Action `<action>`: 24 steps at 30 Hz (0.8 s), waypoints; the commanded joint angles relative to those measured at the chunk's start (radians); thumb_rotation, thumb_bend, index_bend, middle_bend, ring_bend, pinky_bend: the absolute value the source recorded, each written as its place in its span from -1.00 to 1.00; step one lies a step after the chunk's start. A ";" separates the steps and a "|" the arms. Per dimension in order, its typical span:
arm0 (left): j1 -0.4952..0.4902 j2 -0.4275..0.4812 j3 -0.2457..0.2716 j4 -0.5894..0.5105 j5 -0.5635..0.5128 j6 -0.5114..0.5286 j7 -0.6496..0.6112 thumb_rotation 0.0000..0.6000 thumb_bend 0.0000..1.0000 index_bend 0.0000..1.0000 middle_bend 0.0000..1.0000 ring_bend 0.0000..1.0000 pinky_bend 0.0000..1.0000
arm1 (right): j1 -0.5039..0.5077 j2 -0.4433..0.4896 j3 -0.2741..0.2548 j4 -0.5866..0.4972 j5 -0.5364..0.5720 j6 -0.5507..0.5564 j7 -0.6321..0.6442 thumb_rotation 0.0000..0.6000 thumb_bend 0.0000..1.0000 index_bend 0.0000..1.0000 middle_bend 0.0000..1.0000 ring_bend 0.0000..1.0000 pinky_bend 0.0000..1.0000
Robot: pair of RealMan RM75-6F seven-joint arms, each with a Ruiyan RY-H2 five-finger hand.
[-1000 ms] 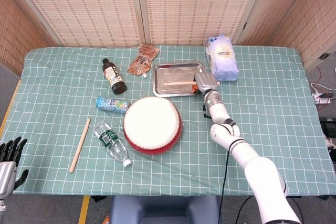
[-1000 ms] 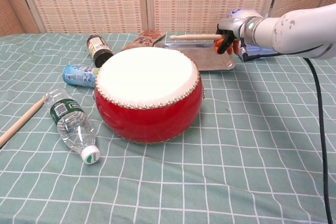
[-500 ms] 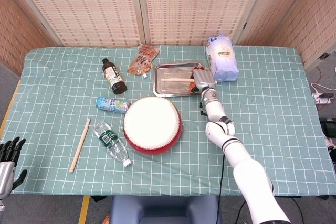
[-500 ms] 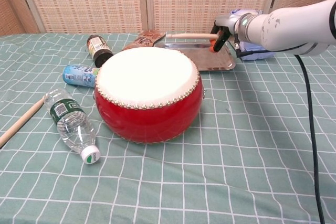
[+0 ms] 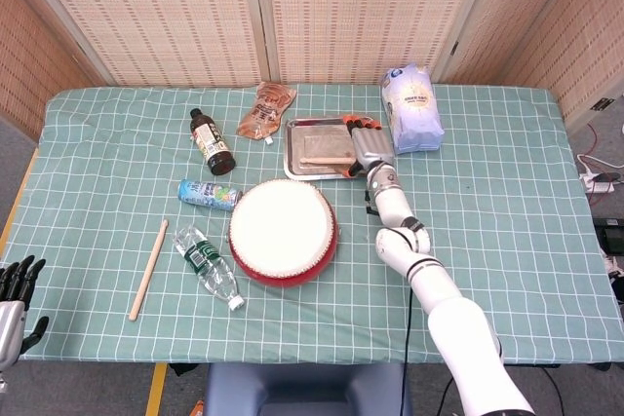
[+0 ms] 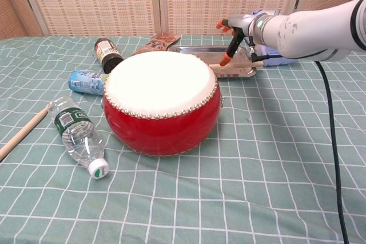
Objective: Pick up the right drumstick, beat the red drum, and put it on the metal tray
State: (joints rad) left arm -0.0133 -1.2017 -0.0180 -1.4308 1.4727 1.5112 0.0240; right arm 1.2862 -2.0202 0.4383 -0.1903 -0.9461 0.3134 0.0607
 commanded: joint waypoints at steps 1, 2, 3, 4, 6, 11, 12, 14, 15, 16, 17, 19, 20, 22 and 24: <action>0.000 0.001 0.000 0.001 0.002 0.001 0.000 1.00 -0.44 -1.00 -1.00 -1.00 -0.94 | -0.009 0.026 -0.007 -0.046 -0.034 0.037 0.038 1.00 -0.79 -1.00 -0.96 -1.00 -0.87; -0.001 0.001 -0.001 0.000 0.003 0.002 0.001 1.00 -0.44 -1.00 -1.00 -1.00 -0.94 | -0.014 0.036 -0.014 -0.063 -0.049 0.052 0.047 1.00 -0.79 -1.00 -0.96 -1.00 -0.87; -0.002 0.001 -0.002 0.000 0.004 0.002 0.001 1.00 -0.44 -1.00 -1.00 -1.00 -0.94 | -0.025 0.053 -0.026 -0.092 -0.073 0.078 0.060 1.00 -0.79 -1.00 -0.96 -1.00 -0.87; -0.002 0.001 -0.003 0.000 0.004 0.003 0.001 1.00 -0.44 -1.00 -1.00 -1.00 -0.94 | -0.036 0.067 -0.036 -0.119 -0.092 0.102 0.071 1.00 -0.79 -1.00 -0.94 -1.00 -0.86; -0.005 0.000 -0.006 0.000 0.006 0.005 0.001 1.00 -0.44 -1.00 -1.00 -1.00 -0.94 | -0.073 0.109 -0.057 -0.197 -0.136 0.171 0.100 1.00 -0.78 -0.94 -0.85 -0.96 -0.79; -0.014 0.002 -0.012 -0.008 0.019 0.009 0.006 1.00 -0.44 -1.00 -1.00 -1.00 -0.94 | -0.191 0.261 -0.095 -0.468 -0.203 0.334 0.106 1.00 -0.53 -0.58 -0.61 -0.73 -0.56; -0.016 0.003 -0.012 -0.010 0.021 0.010 0.007 1.00 -0.44 -1.00 -1.00 -1.00 -0.94 | -0.230 0.313 -0.104 -0.564 -0.211 0.376 0.087 1.00 -0.49 -0.51 -0.58 -0.70 -0.54; -0.016 0.003 -0.012 -0.012 0.021 0.009 0.008 1.00 -0.44 -1.00 -1.00 -1.00 -0.94 | -0.293 0.402 -0.118 -0.722 -0.210 0.429 0.046 1.00 -0.47 -0.41 -0.55 -0.68 -0.52; -0.021 0.004 -0.022 -0.013 0.019 0.012 0.009 1.00 -0.44 -1.00 -1.00 -1.00 -0.94 | -0.336 0.463 -0.126 -0.830 -0.201 0.462 0.015 1.00 -0.47 -0.39 -0.54 -0.68 -0.52; -0.024 0.005 -0.024 -0.015 0.019 0.012 0.009 1.00 -0.44 -1.00 -1.00 -1.00 -0.94 | -0.368 0.509 -0.134 -0.908 -0.192 0.485 -0.010 1.00 -0.47 -0.39 -0.54 -0.68 -0.52; -0.026 0.006 -0.026 -0.017 0.020 0.012 0.010 1.00 -0.44 -1.00 -1.00 -1.00 -0.94 | -0.399 0.553 -0.144 -0.983 -0.182 0.506 -0.036 1.00 -0.47 -0.39 -0.54 -0.68 -0.52; -0.030 0.008 -0.029 -0.020 0.024 0.013 0.013 1.00 -0.44 -1.00 -1.00 -1.00 -0.94 | -0.469 0.648 -0.172 -1.137 -0.165 0.560 -0.094 1.00 -0.47 -0.39 -0.54 -0.68 -0.52; -0.032 0.008 -0.030 -0.022 0.025 0.013 0.014 1.00 -0.44 -1.00 -1.00 -1.00 -0.94 | -0.498 0.685 -0.185 -1.195 -0.162 0.586 -0.116 1.00 -0.47 -0.39 -0.54 -0.68 -0.52; -0.036 0.009 -0.032 -0.027 0.026 0.011 0.016 1.00 -0.44 -1.00 -1.00 -1.00 -0.94 | -0.565 0.758 -0.214 -1.308 -0.169 0.658 -0.150 1.00 -0.47 -0.39 -0.54 -0.68 -0.52; -0.040 0.008 -0.035 -0.031 0.026 0.010 0.021 1.00 -0.44 -1.00 -1.00 -1.00 -0.94 | -0.634 0.815 -0.248 -1.396 -0.195 0.736 -0.165 1.00 -0.47 -0.40 -0.54 -0.69 -0.52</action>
State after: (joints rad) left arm -0.0528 -1.1935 -0.0519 -1.4612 1.4988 1.5213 0.0436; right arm 0.8322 -1.3971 0.2725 -1.3589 -1.1207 0.8679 -0.0056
